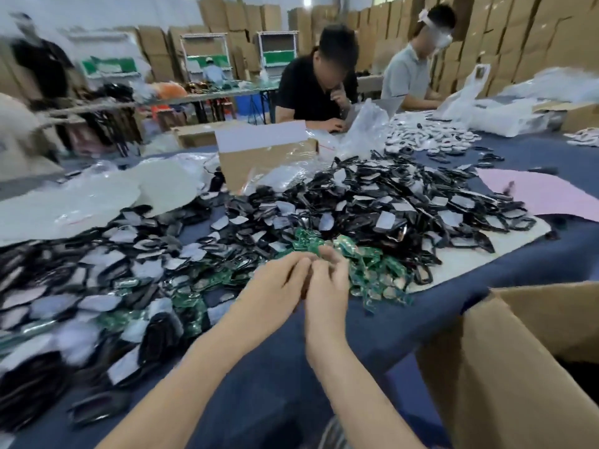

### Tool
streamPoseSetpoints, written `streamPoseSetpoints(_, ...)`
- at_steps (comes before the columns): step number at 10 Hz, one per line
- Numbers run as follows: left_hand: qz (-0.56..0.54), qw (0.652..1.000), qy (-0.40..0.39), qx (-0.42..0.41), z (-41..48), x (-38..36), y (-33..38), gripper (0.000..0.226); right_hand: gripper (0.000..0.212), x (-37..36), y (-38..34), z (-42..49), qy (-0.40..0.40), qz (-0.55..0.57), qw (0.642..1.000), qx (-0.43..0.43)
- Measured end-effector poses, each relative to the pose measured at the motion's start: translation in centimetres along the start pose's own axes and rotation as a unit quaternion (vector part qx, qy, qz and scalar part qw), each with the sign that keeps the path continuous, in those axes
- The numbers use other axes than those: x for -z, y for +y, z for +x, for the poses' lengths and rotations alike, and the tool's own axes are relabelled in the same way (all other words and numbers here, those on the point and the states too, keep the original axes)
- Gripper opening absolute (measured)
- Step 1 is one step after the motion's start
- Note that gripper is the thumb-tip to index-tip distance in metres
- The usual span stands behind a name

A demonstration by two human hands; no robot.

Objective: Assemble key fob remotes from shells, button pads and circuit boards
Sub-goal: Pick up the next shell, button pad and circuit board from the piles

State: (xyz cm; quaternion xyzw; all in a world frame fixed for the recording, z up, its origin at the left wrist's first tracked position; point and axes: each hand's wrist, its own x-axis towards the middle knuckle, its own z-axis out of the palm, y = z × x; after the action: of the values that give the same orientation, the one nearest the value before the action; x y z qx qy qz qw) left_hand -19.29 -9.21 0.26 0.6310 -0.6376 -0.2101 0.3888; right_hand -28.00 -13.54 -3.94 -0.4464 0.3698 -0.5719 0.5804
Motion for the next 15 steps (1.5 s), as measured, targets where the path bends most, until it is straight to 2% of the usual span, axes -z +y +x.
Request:
streamPoseSetpoints(1, 0.081, 0.994, 0.057, 0.055, -3.5, 4.3, -4.6, 0.026, 0.023, -4.7, 1.9, -1.1, -0.050, -0.035, 0.998, -0.015)
streamPoseSetpoints(3, 0.145, 0.973, 0.138, 0.115, -8.2, 10.0, -9.9, 0.019, 0.025, -10.1, 3.6, -0.3, -0.083, -0.114, 0.989, 0.036)
streamPoseSetpoints(6, 0.209, 0.955, 0.149, 0.148, -6.6, 12.1, -12.7, 0.025, 0.027, -10.6, 4.6, 2.1, -0.082, -0.204, 0.971, 0.094)
streamPoseSetpoints(7, 0.234, 0.942, 0.186, 0.153, -5.3, 12.9, -13.4, 0.026, 0.026, -10.4, 4.8, 1.9, -0.108, -0.246, 0.954, 0.130)
streamPoseSetpoints(8, 0.202, 0.933, 0.251, 0.159, -5.1, 13.5, -14.3, 0.026, 0.026, -10.5, 4.7, 1.6, -0.146, -0.285, 0.932, 0.171)
streamPoseSetpoints(9, 0.209, 0.922, 0.285, 0.157, -5.4, 13.9, -15.1, 0.028, 0.027, -10.8, 5.0, 1.4, -0.180, -0.326, 0.905, 0.206)
streamPoseSetpoints(11, 0.241, 0.912, 0.308, 0.125, -5.9, 14.4, -15.0, 0.026, 0.021, -13.3, 5.4, 2.9, -0.227, -0.402, 0.864, 0.202)
streamPoseSetpoints(13, 0.252, 0.906, 0.319, 0.115, -5.9, 14.7, -14.8, 0.027, 0.020, -20.9, 4.6, 3.2, -0.293, -0.392, 0.843, 0.222)
streamPoseSetpoints(14, 0.252, 0.903, 0.328, 0.112, -6.0, 14.9, -15.1, 0.021, 0.021, -25.6, 4.4, 2.8, -0.335, -0.373, 0.842, 0.200)
streamPoseSetpoints(15, 0.263, 0.895, 0.340, 0.116, -6.4, 15.3, -15.4, 0.015, 0.023, -28.1, 5.2, 2.4, -0.345, -0.340, 0.855, 0.188)
